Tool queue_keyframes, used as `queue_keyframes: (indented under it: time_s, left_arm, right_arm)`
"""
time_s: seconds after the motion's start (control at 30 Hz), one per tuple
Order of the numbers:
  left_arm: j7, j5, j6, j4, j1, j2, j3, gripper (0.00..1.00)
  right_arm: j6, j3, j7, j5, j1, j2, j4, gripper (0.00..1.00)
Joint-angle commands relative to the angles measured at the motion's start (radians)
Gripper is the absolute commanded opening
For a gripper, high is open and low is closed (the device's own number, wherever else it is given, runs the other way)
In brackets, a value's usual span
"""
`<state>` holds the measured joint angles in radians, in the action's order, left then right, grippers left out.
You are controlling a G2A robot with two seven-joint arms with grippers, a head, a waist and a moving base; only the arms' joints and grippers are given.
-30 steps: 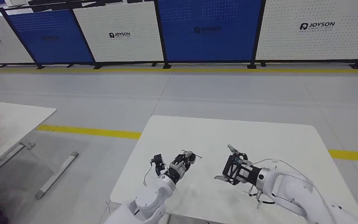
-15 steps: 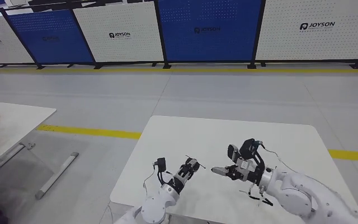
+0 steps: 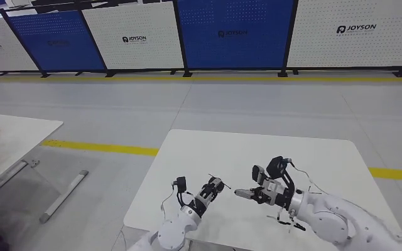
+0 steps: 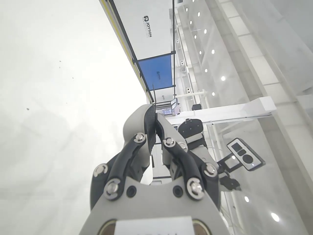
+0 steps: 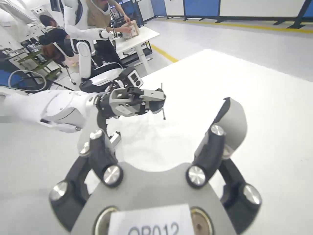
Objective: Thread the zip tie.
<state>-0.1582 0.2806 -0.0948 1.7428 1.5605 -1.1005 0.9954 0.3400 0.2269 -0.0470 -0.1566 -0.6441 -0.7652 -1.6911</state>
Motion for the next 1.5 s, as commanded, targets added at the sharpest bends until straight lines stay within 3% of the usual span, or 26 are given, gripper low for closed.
queue_keyframes:
  time_s: [0.0, 0.13, 0.27, 0.4, 0.47, 1.1, 1.17, 1.3, 1.4, 1.47]
  left_arm:
    - [0.001, 0.002, 0.006, 0.003, -0.005, -0.002, 0.004, 0.0]
    - [0.005, -0.007, 0.027, 0.022, 0.006, 0.0, 0.026, 0.0]
    - [0.016, -0.008, 0.054, 0.085, 0.044, 0.008, 0.073, 0.0]
    - [0.024, 0.007, 0.069, 0.158, 0.083, 0.012, 0.108, 0.0]
    - [0.027, 0.021, 0.078, 0.167, 0.089, 0.012, 0.112, 0.0]
    - [0.027, 0.021, 0.078, 0.167, 0.089, 0.012, 0.112, 0.0]
    - [0.027, 0.021, 0.078, 0.167, 0.089, 0.012, 0.112, 0.0]
    - [0.03, 0.019, 0.078, 0.165, 0.087, 0.011, 0.11, 0.0]
    - [0.027, -0.007, 0.077, 0.162, 0.084, 0.007, 0.096, 0.0]
    - [0.022, -0.034, 0.082, 0.161, 0.083, 0.004, 0.083, 0.0]
  right_arm:
    - [0.0, 0.012, -0.067, 0.103, -0.001, -0.002, -0.001, 1.0]
    - [0.0, 0.069, -0.201, 0.289, -0.023, -0.007, 0.019, 1.0]
    - [0.0, 0.167, -0.361, 0.405, -0.068, -0.027, 0.064, 1.0]
    - [0.0, 0.261, -0.525, 0.489, -0.119, -0.077, 0.139, 1.0]
    - [0.0, 0.302, -0.654, 0.577, -0.134, -0.121, 0.233, 1.0]
    - [0.0, 0.304, -0.668, 0.579, -0.147, -0.125, 0.245, 1.0]
    - [0.0, 0.305, -0.686, 0.578, -0.151, -0.135, 0.27, 1.0]
    - [0.0, 0.345, -0.787, 0.683, -0.166, -0.166, 0.313, 1.0]
    - [0.0, 0.385, -0.852, 0.683, -0.184, -0.199, 0.329, 1.0]
    - [0.0, 0.408, -0.922, 0.709, -0.186, -0.229, 0.378, 1.0]
